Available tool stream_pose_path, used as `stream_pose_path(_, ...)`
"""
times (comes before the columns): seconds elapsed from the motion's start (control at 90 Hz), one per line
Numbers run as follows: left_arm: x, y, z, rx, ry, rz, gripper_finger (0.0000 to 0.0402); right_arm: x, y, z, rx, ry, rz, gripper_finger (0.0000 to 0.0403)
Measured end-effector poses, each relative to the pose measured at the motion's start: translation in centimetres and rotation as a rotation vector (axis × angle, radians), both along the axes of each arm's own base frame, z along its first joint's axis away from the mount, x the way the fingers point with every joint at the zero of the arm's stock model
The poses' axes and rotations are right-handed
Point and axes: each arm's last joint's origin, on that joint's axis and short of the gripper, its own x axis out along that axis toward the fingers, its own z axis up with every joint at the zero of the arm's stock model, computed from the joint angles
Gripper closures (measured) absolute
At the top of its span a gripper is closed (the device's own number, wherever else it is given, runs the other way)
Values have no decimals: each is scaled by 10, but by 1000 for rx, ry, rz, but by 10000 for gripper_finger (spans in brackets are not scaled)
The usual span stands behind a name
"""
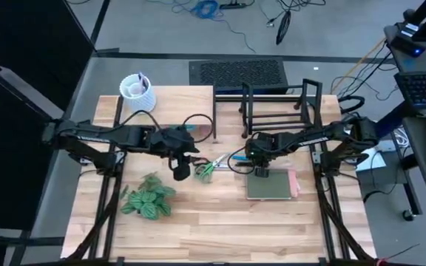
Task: Stock shelves
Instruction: Remove the purple pen from the white pen holder
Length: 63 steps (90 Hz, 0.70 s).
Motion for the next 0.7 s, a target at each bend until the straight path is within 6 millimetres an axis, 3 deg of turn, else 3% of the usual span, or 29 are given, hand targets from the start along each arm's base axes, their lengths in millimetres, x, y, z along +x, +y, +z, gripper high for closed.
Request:
stream_pose_path(0.178,-1,0,3,31,-8,-17,286,4,2,40,76,-10,-11,181)
stream_pose_path(0.356,0,4,19,50,-49,-15,286,1,10,84,108,-272,23,148)
stream_pose_path(0.544,-8,18,59,133,-49,88,286,-4,25,114,106,-638,75,145)
stream_pose_path(0.7,-25,36,106,379,-50,330,286,-1,39,110,138,-899,112,145)
